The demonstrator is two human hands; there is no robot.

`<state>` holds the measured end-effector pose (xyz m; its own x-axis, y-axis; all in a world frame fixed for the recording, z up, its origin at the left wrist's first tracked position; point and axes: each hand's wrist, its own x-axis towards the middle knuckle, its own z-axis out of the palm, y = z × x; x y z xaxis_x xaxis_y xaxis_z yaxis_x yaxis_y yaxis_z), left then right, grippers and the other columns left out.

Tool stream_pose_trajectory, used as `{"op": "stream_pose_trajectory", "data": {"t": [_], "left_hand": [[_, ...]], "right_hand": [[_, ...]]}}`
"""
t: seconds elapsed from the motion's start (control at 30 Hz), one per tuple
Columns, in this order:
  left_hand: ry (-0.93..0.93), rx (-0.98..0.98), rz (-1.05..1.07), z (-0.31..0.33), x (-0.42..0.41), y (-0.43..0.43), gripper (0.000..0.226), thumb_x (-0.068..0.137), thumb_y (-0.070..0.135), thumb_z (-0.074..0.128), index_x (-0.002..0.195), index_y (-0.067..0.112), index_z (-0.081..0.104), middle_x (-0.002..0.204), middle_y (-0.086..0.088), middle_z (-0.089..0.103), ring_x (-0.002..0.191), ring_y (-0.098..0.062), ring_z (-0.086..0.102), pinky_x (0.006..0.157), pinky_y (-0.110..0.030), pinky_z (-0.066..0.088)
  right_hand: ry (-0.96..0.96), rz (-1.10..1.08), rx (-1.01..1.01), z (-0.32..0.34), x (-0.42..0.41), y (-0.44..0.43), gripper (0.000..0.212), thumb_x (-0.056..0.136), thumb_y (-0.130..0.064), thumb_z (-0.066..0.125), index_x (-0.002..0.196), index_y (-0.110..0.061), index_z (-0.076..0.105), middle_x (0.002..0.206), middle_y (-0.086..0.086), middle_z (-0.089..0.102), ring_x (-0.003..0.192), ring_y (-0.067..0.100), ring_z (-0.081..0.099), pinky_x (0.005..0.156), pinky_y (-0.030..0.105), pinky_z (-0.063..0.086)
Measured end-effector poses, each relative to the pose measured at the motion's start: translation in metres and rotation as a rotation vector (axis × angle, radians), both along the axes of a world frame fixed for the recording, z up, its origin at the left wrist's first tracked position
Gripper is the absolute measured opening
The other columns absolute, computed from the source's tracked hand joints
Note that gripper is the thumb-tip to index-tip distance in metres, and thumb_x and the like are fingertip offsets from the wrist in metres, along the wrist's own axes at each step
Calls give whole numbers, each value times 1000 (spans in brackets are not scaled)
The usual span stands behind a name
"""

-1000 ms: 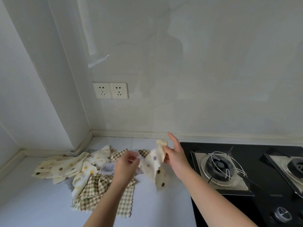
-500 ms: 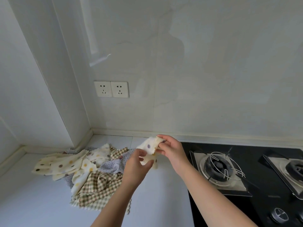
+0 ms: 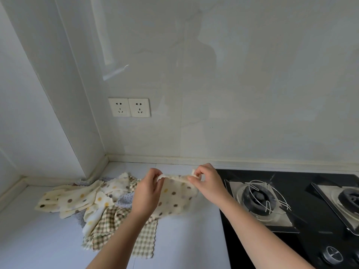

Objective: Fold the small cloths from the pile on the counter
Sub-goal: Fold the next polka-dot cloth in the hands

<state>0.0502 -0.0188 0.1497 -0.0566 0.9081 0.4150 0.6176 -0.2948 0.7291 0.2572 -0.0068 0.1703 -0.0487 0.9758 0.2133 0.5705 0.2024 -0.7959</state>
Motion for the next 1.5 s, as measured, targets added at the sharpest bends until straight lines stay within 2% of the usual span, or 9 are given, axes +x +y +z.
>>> {"op": "stream_pose_trajectory", "data": {"t": [0.17, 0.23, 0.33, 0.63, 0.83, 1.0, 1.27, 1.4, 1.5], "left_hand": [[269, 63, -184, 11, -25, 18, 13, 87, 24, 70, 87, 18, 58, 74, 10, 59, 66, -12, 55, 61, -26, 42], [359, 79, -279, 14, -32, 24, 11, 86, 24, 71, 91, 16, 65, 83, 11, 58, 68, -8, 55, 61, -18, 40], [464, 30, -322, 16, -39, 32, 10, 85, 16, 72, 93, 11, 72, 86, 9, 54, 67, -4, 51, 61, -9, 35], [293, -267, -66, 6, -43, 51, 24, 87, 0, 59, 104, 12, 72, 96, 0, 71, 84, -14, 62, 63, -14, 39], [243, -113, -20, 34, -34, 61, 33, 87, -3, 58, 112, 13, 72, 117, -4, 69, 111, -22, 62, 91, -29, 46], [202, -63, -119, 13, -36, 28, 23, 82, -2, 70, 97, 15, 75, 91, 8, 72, 75, 8, 61, 69, -6, 46], [338, -452, -272, -83, -44, -51, 29, 87, 9, 65, 94, 37, 71, 84, 19, 71, 78, 0, 65, 67, -14, 46], [385, -599, -355, -105, -53, -83, 34, 91, 19, 61, 79, 51, 55, 81, 41, 60, 79, 11, 58, 66, -9, 41], [372, -656, -378, -108, -56, -93, 28, 94, 24, 59, 79, 48, 55, 75, 31, 63, 79, 11, 57, 68, -8, 40]], "right_hand": [[-20, 145, 13, 3, 16, 4, 34, 84, -17, 69, 63, -23, 42, 112, -18, 65, 112, -2, 55, 89, 15, 38], [78, 184, -104, 4, 20, 7, 35, 85, -17, 65, 63, -23, 39, 90, -7, 72, 89, 11, 66, 75, 22, 43], [87, 203, -152, 6, 26, 10, 33, 87, -23, 66, 66, -23, 41, 59, -4, 47, 56, 15, 42, 59, 26, 34], [-172, 142, -244, 2, 54, 28, 13, 85, -17, 72, 79, -25, 64, 78, -10, 61, 72, 5, 55, 67, 18, 42], [-62, -7, -58, 34, 65, 39, 17, 86, -12, 68, 74, -17, 57, 91, -11, 69, 86, 3, 64, 73, 18, 47], [-33, 66, -168, 18, 79, 6, 19, 86, -4, 61, 74, -11, 48, 103, -16, 73, 101, -6, 64, 85, 18, 51], [-96, 151, -489, -88, 82, -72, 21, 79, -2, 54, 69, -16, 42, 103, -8, 74, 104, -9, 63, 92, 26, 52], [-152, 183, -622, -110, 80, -100, 20, 76, -6, 54, 68, -17, 40, 91, 7, 71, 92, -9, 65, 73, 28, 48], [-254, 224, -679, -110, 79, -107, 21, 76, -9, 56, 66, -19, 40, 67, -7, 47, 61, 2, 43, 58, 21, 30]]}}
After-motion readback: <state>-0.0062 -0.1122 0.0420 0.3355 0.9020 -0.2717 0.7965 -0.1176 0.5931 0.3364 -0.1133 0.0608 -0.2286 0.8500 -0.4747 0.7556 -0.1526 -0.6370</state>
